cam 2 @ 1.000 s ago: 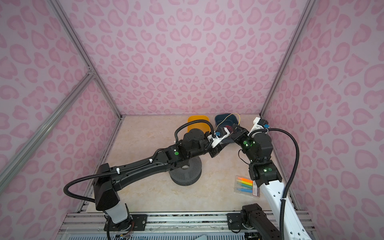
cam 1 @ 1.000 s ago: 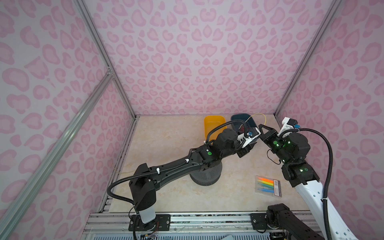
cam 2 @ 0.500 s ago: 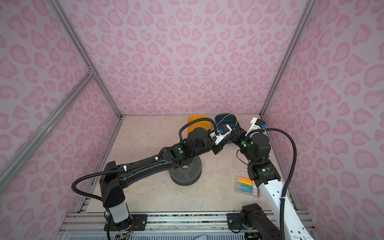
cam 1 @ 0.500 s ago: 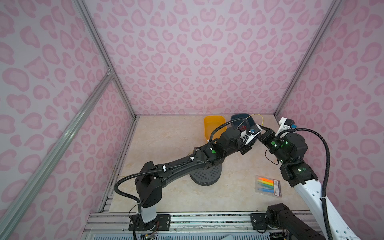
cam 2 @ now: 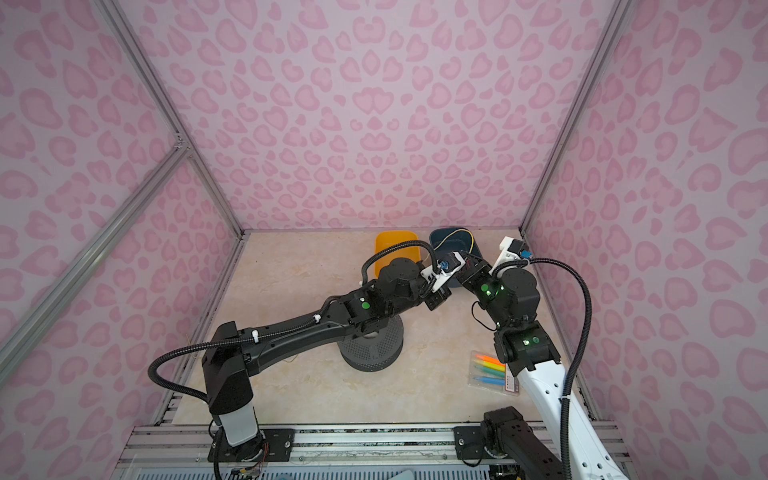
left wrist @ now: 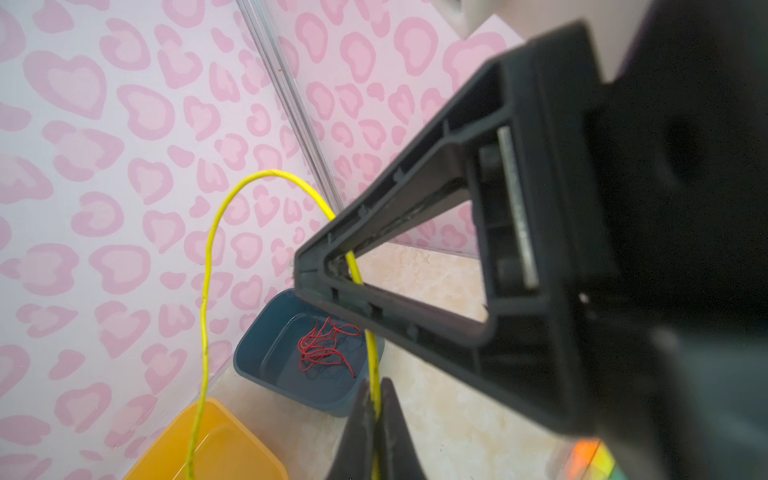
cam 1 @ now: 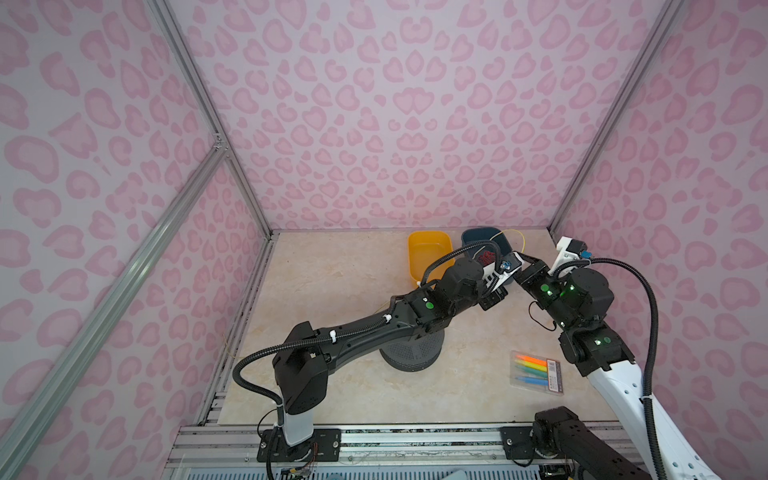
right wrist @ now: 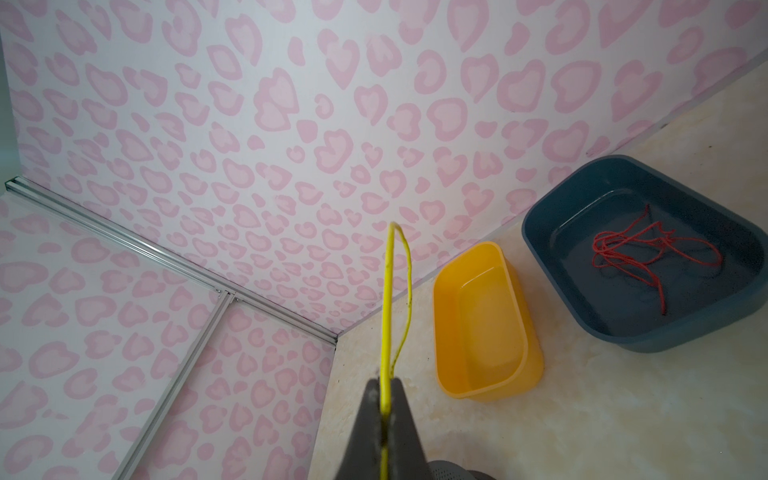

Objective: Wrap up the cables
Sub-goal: 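Hold the wire with both grippers together above the spool, then move the right gripper toward the teal tub while the left lowers over the spool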

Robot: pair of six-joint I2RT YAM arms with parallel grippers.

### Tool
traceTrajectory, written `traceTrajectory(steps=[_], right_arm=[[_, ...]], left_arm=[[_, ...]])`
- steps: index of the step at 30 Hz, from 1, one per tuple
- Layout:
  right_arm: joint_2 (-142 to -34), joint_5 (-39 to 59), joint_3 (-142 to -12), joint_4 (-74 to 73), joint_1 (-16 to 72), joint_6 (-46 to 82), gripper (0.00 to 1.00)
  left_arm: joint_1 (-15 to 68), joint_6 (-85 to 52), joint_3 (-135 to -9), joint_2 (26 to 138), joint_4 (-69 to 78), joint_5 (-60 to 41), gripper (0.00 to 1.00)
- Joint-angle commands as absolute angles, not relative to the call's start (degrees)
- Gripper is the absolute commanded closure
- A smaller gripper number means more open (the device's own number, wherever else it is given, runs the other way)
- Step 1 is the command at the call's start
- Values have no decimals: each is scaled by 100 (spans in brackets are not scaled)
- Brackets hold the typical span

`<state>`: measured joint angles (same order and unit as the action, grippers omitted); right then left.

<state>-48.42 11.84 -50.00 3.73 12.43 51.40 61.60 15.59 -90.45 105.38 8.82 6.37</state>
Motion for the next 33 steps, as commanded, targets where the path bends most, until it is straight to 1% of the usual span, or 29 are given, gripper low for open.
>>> traceTrajectory(steps=[1,3,6,10,15,17,19,23,26,30,33], right_arm=[[-4709,1135,-5008,536,1248,4901,71],[-4657,1125,-5119,772,1239,4729,63],[-4670,1160,-5362,1195,1178,4371,57],[-4949,1353,-5749,1746,1000,3820,54],[-5894,2283,-6373,2325,873,2976,48],[-6278,2373,-6670,2638,977,2566,48],[-6620,2165,-6986,3027,1225,2085,48],[-7198,1128,-7557,3735,1942,1243,43],[-7576,665,-7860,4069,2361,746,41],[-7984,1,-8069,4373,2865,222,36],[-8200,-118,-8052,4425,3118,-92,33]], left_arm=[[6144,1979,-8729,10349,1042,770,97],[6143,2254,-8462,10215,1002,743,97],[6144,2703,-7980,9977,968,939,97],[6143,3303,-7439,9638,762,1202,97],[6230,4145,-6914,9316,584,1878,97],[6321,4556,-6693,9223,590,2214,97],[6379,4910,-6515,9197,566,2579,96],[6516,5509,-6172,9159,553,3083,97],[6641,5872,-6029,9150,519,3387,96],[6779,6150,-5792,9061,476,3638,96],[6836,6071,-5686,8965,457,3644,97]])
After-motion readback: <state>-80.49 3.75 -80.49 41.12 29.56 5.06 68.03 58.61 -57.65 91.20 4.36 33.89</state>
